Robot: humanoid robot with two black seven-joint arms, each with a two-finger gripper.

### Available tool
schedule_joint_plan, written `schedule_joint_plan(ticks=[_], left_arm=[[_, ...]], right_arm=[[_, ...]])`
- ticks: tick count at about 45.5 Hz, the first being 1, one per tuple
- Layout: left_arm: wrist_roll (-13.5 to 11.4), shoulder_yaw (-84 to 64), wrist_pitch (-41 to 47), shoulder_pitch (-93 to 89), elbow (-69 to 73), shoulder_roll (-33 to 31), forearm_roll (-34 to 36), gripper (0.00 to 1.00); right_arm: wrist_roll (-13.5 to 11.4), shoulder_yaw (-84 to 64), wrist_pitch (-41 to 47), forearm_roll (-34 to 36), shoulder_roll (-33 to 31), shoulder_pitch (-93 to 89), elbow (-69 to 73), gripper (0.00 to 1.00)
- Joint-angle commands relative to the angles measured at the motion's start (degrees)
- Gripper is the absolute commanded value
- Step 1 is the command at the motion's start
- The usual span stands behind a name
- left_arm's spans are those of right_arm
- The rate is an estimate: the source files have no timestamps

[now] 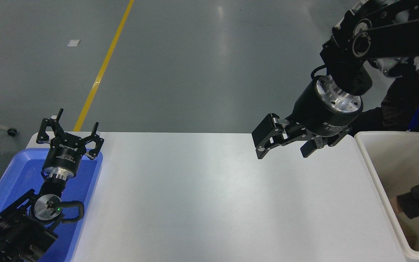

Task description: Pick up paper ball place in dustbin

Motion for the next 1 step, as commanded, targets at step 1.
schedule_joint_plan(ticks=[1], left_arm=[[0.0,0.0,0.0,0.0,0.0,0.0,0.0,1.0]], right_arm=[[0.0,0.7,0.3,1.6,2.6,0.9,0.2,1.0]])
